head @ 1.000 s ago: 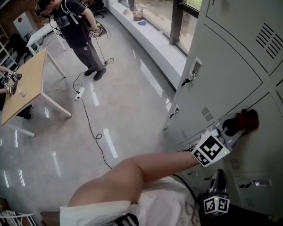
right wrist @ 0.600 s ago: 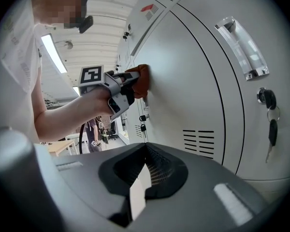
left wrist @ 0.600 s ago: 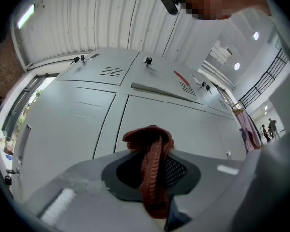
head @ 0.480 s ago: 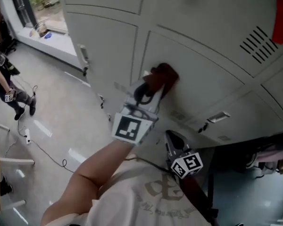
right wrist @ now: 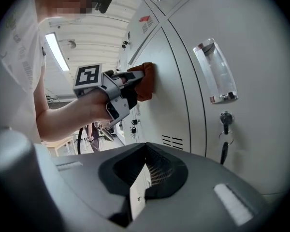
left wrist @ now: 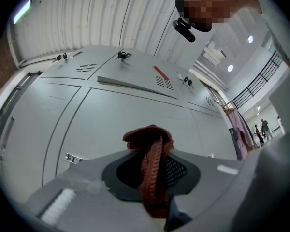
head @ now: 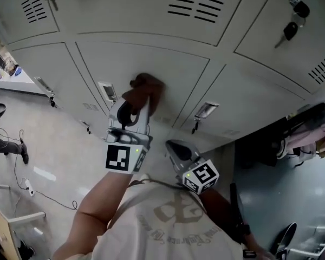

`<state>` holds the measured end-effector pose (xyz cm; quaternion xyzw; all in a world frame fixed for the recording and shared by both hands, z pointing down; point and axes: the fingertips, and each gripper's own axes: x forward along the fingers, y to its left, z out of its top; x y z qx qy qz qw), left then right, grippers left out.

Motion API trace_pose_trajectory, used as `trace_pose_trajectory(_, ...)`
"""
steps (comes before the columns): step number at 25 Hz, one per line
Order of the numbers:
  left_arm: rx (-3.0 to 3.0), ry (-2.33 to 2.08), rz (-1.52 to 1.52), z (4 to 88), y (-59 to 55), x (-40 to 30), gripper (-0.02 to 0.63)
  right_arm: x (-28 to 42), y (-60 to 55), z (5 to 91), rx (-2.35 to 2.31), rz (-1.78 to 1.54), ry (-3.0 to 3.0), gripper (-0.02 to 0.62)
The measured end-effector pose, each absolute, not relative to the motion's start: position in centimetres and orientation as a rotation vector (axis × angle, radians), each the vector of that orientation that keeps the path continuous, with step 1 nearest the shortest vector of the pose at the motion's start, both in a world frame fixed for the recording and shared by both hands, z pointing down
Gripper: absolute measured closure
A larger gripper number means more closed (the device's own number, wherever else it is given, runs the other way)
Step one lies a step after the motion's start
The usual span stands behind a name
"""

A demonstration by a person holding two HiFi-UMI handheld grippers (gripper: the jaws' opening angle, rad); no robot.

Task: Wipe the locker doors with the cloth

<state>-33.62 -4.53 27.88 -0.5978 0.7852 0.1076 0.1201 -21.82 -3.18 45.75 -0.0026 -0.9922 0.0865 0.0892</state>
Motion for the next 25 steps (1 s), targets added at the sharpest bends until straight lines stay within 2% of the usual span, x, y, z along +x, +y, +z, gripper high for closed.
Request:
trace_pose_trajectory(17, -1.939, 2.093, 0.323, 25.9, -9.8, -25.2, 0.527, -18.5, -6.0, 45.0, 0.145, 0.252, -2.962, 0.588)
trace_pose_trajectory(25, -1.947, 2.067, 0.342, 24.3, -9.3, -26.1, 0.526, -18.3, -5.9, 44.6, 0.192, 0.243, -2.971, 0.588)
